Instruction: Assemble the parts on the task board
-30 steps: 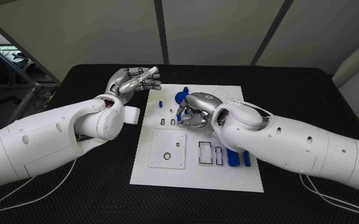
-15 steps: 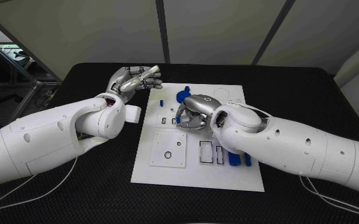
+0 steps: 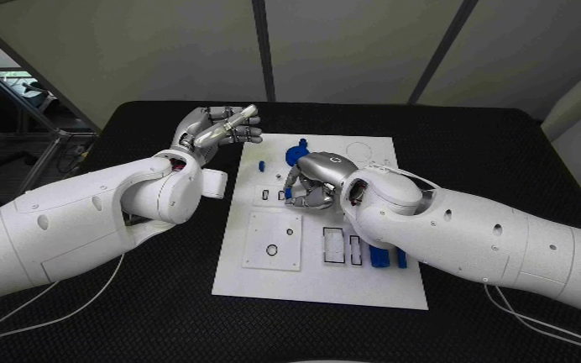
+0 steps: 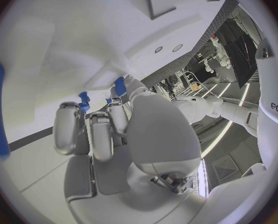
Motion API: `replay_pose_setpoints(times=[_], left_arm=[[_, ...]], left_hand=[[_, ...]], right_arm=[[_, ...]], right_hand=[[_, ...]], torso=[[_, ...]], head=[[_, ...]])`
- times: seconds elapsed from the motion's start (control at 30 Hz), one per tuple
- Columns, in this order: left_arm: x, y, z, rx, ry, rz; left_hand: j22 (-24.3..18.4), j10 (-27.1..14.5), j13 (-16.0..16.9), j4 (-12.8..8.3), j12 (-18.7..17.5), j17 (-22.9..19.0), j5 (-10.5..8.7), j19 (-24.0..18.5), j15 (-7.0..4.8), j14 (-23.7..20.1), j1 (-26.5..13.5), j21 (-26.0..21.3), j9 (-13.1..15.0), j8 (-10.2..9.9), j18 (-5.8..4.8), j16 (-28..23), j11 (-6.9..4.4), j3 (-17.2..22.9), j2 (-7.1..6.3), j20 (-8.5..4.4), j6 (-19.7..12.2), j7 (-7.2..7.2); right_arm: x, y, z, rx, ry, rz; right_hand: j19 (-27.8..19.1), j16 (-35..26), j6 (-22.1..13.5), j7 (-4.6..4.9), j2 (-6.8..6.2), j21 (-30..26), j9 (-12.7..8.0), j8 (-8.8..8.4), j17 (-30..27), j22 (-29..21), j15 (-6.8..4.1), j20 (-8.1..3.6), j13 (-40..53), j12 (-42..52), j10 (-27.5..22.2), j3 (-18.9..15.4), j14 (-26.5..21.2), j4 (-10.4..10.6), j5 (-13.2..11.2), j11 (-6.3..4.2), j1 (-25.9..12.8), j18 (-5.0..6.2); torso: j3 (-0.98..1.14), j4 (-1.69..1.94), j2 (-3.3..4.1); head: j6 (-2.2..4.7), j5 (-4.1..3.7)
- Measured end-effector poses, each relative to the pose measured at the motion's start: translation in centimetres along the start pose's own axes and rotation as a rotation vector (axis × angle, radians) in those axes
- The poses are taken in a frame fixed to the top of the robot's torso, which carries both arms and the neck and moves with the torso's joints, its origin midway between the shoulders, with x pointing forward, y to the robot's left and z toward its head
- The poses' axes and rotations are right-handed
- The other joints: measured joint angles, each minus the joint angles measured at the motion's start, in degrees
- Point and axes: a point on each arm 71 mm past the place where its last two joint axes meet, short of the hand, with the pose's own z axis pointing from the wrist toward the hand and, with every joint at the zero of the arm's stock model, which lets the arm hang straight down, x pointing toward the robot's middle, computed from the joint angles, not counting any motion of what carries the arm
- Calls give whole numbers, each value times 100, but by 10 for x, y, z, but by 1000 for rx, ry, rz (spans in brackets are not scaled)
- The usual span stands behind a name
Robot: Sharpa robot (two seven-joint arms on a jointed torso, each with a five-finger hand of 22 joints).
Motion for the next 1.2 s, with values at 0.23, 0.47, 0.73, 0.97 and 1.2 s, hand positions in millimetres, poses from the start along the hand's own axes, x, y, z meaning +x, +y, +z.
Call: replay_pose_setpoints(times=[0.23,0.47,0.73,0.97,1.2], left_arm=[[0,0,0,0,0,0],[0,0,0,0,0,0],[0,0,0,0,0,0],[0,0,0,0,1,0],[0,0,0,0,1,-1]], left_hand=[[-1,0,0,0,0,0,0,0,0,0,0,0,0,0,0,0,0,0,0,0,0,0],[-1,0,0,0,0,-1,0,0,0,0,0,0,0,0,-1,0,0,0,0,0,0,0],[-1,0,0,0,0,-1,0,0,0,0,0,0,0,0,0,1,0,0,0,0,0,0],[-2,0,0,0,0,-1,0,0,0,0,0,0,0,0,0,2,0,0,0,0,0,0],[-2,0,0,0,0,2,0,-13,0,0,0,0,0,0,-1,-4,0,0,0,13,0,0]], right_arm=[[0,-1,0,2,-3,-13],[0,-2,0,8,-6,-29],[-1,-3,1,11,-9,-44],[-1,-3,1,12,-9,-51],[-1,-3,1,12,-7,-55]], right_hand=[[0,0,-73,55,-23,-28,-21,-7,0,-22,0,0,-79,-76,-72,-17,0,-14,0,32,-23,0],[-21,0,-114,95,-46,-28,-38,-39,0,-40,0,21,-99,-113,-91,-33,0,-29,0,52,-44,0],[-23,0,-156,100,-105,-53,-51,-68,0,-64,0,23,-132,-147,-112,-49,0,-46,-24,73,-59,1],[-63,-21,-236,140,-157,-76,-67,-106,0,-107,0,63,-175,-204,-144,-66,0,-28,-72,105,-112,0],[-63,-21,-255,157,-179,-99,-79,-135,0,-128,22,63,-193,-229,-153,-81,22,-13,-79,114,-134,0]], torso=[[4,-3,2],[4,-4,2],[4,-4,2],[3,-4,2],[3,-5,2]], head=[[-3,-7],[-16,-28],[-16,-38],[-19,-35],[-21,-34]])
